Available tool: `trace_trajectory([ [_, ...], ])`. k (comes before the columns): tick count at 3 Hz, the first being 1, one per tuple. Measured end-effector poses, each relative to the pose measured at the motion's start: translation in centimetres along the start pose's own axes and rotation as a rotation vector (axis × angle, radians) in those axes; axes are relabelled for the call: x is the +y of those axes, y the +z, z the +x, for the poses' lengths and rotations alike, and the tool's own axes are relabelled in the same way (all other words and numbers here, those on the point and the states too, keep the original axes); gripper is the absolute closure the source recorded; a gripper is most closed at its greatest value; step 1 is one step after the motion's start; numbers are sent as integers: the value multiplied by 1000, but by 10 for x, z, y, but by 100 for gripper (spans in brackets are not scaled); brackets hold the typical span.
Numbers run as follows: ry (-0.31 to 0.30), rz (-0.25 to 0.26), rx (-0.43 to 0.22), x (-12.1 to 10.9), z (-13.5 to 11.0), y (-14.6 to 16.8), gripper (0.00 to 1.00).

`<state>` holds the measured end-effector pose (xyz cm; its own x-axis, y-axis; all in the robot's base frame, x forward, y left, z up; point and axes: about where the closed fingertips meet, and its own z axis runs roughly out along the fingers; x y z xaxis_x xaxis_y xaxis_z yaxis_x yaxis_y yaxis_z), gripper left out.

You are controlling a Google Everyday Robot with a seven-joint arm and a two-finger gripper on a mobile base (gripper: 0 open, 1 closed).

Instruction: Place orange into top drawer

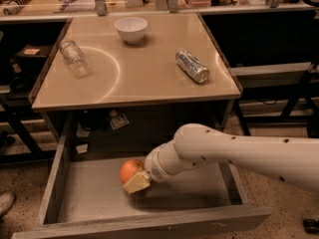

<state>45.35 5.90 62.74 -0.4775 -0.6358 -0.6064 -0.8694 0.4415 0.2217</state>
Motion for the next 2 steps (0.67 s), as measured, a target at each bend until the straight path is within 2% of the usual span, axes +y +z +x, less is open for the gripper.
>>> trace_trajectory([
  [2,-27,-23,37,-4,12,32,100],
])
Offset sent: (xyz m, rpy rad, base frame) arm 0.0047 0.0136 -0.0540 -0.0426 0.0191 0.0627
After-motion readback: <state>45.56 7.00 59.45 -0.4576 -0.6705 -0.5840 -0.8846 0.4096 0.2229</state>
